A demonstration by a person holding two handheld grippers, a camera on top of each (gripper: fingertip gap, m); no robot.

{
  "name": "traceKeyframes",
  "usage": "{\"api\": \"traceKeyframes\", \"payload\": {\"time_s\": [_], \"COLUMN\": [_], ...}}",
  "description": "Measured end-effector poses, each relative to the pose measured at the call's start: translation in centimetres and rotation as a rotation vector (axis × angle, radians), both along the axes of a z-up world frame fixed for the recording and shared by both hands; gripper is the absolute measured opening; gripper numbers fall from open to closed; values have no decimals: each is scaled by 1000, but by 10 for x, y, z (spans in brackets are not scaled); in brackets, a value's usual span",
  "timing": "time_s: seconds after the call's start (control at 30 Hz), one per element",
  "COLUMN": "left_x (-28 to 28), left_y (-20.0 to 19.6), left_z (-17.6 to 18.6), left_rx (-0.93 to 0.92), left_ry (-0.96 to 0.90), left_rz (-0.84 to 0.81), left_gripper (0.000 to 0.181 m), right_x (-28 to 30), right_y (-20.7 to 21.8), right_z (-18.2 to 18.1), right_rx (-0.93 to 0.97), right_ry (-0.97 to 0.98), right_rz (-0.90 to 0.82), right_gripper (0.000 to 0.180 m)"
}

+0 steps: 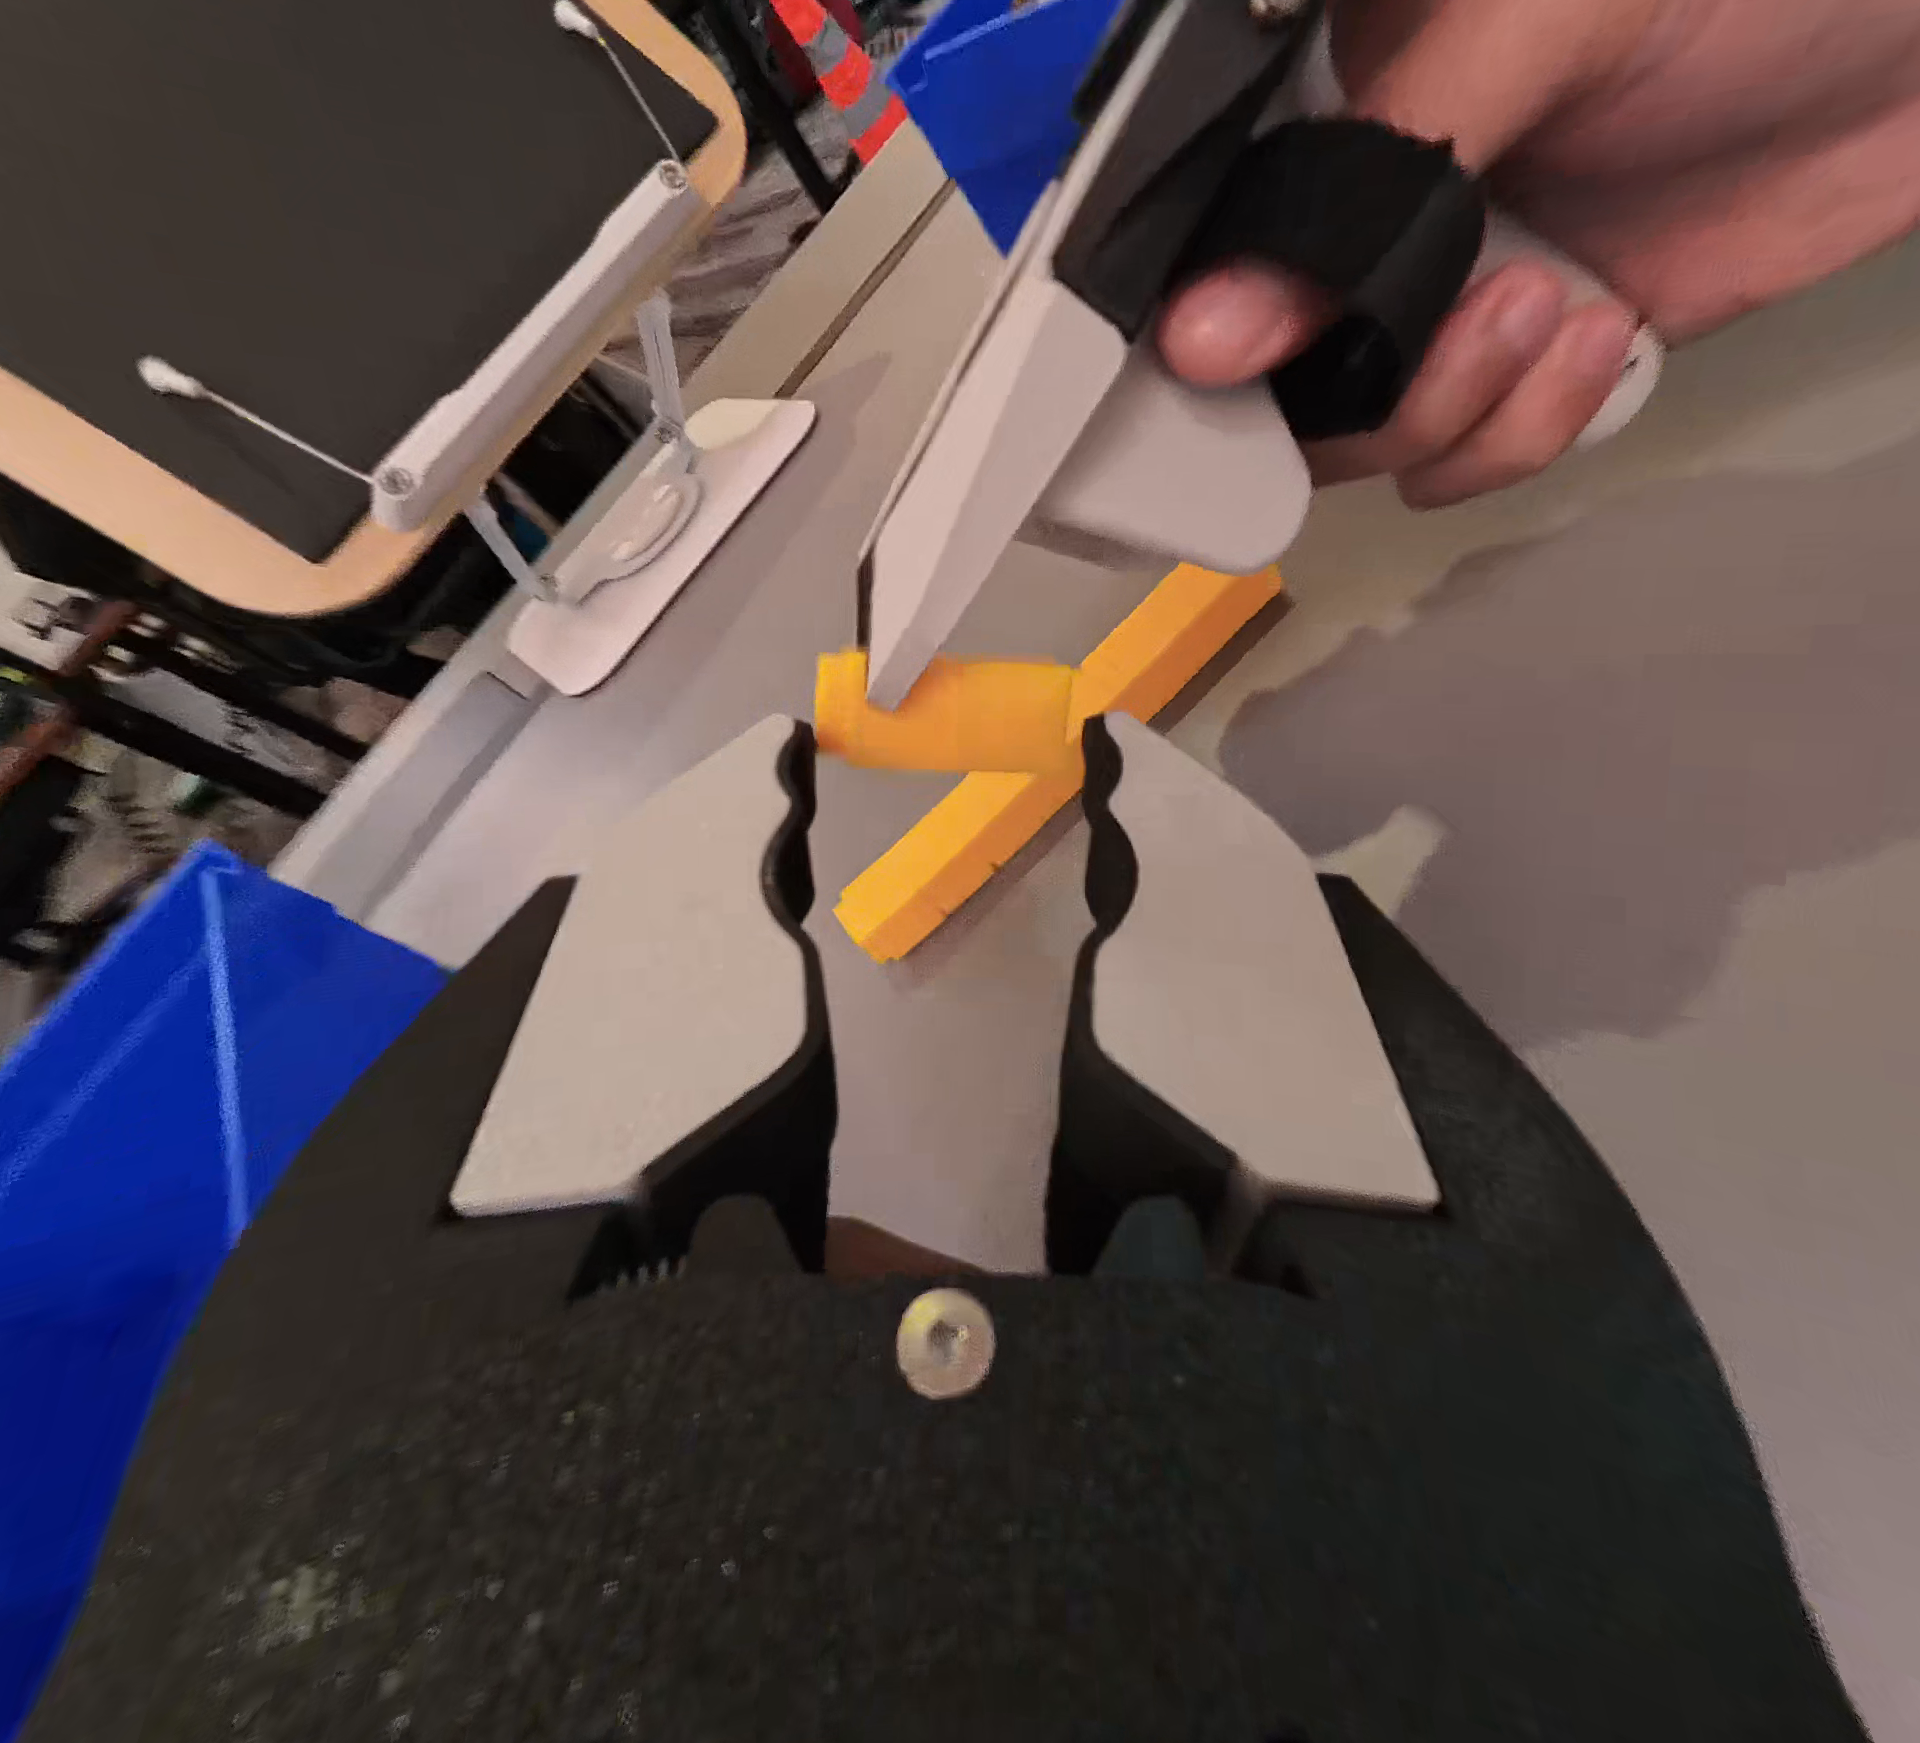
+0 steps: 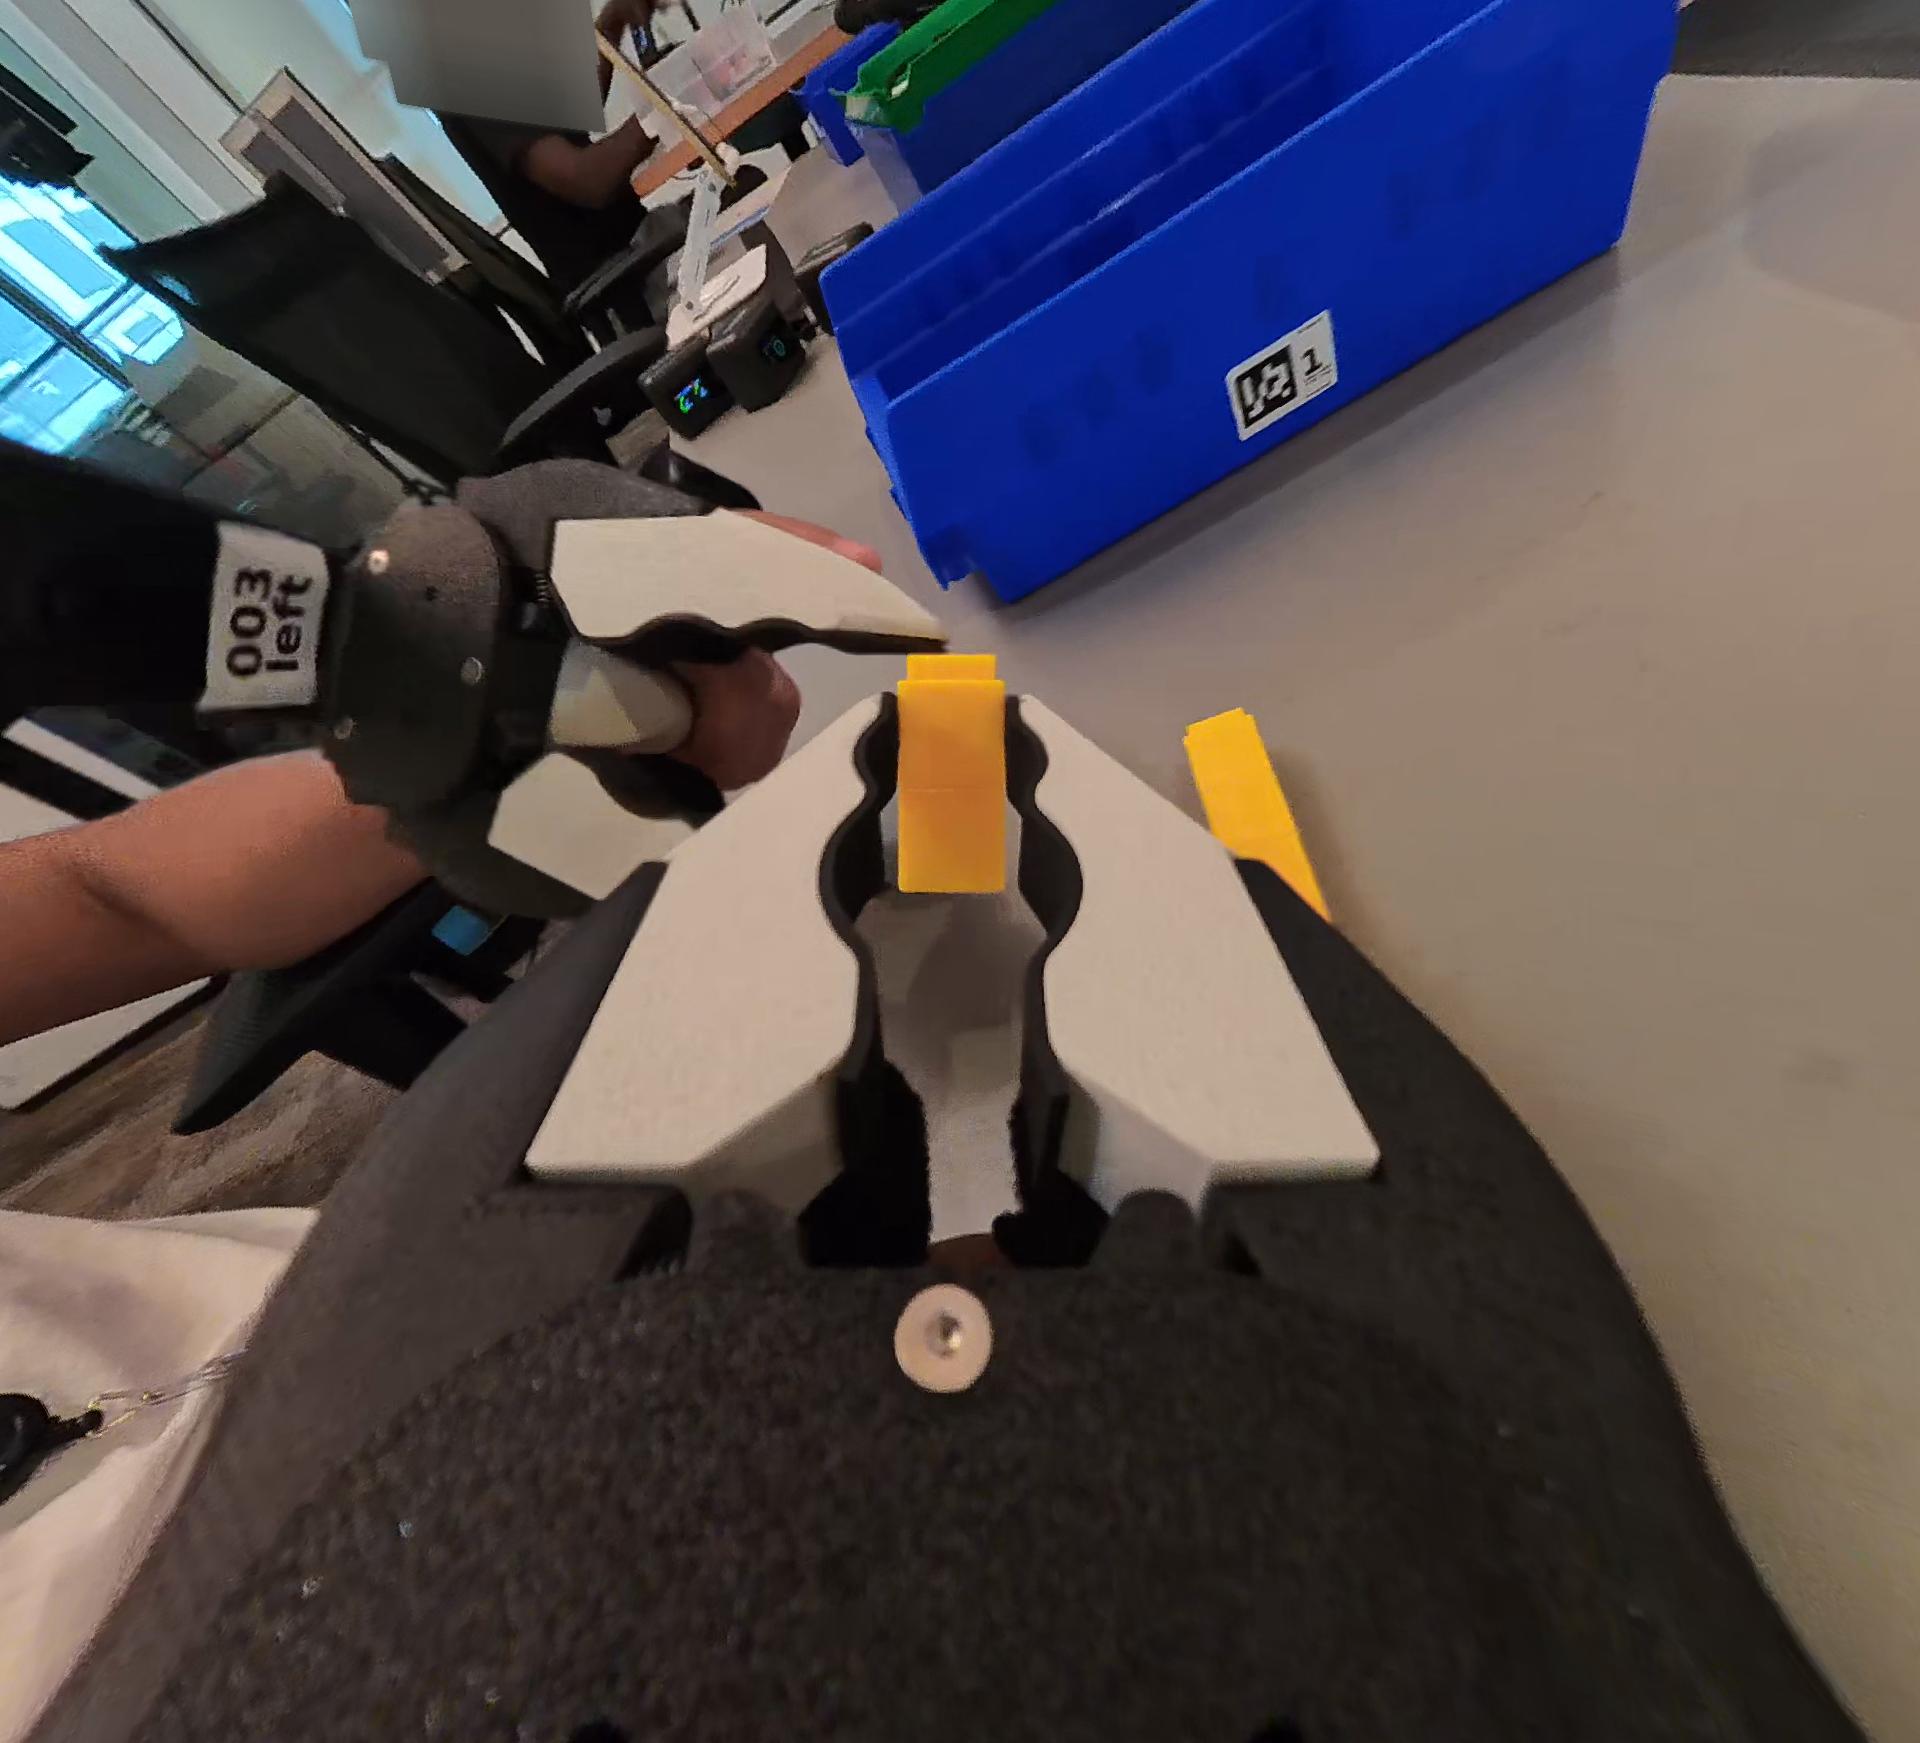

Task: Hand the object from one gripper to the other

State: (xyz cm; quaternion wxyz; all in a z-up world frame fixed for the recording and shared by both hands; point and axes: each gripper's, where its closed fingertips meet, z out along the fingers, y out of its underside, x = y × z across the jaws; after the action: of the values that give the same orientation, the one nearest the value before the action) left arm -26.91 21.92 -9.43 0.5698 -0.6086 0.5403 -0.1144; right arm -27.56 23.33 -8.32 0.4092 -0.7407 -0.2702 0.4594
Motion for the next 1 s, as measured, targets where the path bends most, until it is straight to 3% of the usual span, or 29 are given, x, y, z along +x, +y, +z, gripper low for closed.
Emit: {"api": "traceKeyframes", "payload": {"time_s": [0.1, 0.27, 0.33, 0.4, 0.5, 0.57, 0.7, 0.87, 1.0], "left_x": [-4, 5, 7, 7, 5, 4, -7, -37, -31], "left_y": [2, -12, -19, -23, -23, -21, -2, 31, 31], "left_z": [6, 27, 37, 48, 48, 44, 36, 7, -2], "left_rx": [-198, -586, -673, -729, -751, -731, -595, -47, 141], "left_ry": [-172, -519, -615, -695, -710, -680, -585, -58, 145], "left_rz": [-6, -160, -225, -272, -296, -277, -149, 117, 140], "left_gripper": [49, 42, 41, 26, 24, 23, 23, 23, 23], "right_x": [8, 2, -3, -5, -7, -6, 9, 36, 18], "right_y": [0, -16, -22, -23, -24, -23, -10, 14, 14], "right_z": [17, 42, 50, 54, 54, 49, 32, 1, -1], "right_rx": [-17, -55, -67, -49, -37, -19, 29, 2, -17], "right_ry": [139, 404, 476, 490, 473, 429, 282, -19, -134], "right_rz": [29, 128, 158, 167, 170, 165, 97, -65, -112], "right_gripper": [19, 19, 19, 19, 19, 20, 44, 57, 58]}}
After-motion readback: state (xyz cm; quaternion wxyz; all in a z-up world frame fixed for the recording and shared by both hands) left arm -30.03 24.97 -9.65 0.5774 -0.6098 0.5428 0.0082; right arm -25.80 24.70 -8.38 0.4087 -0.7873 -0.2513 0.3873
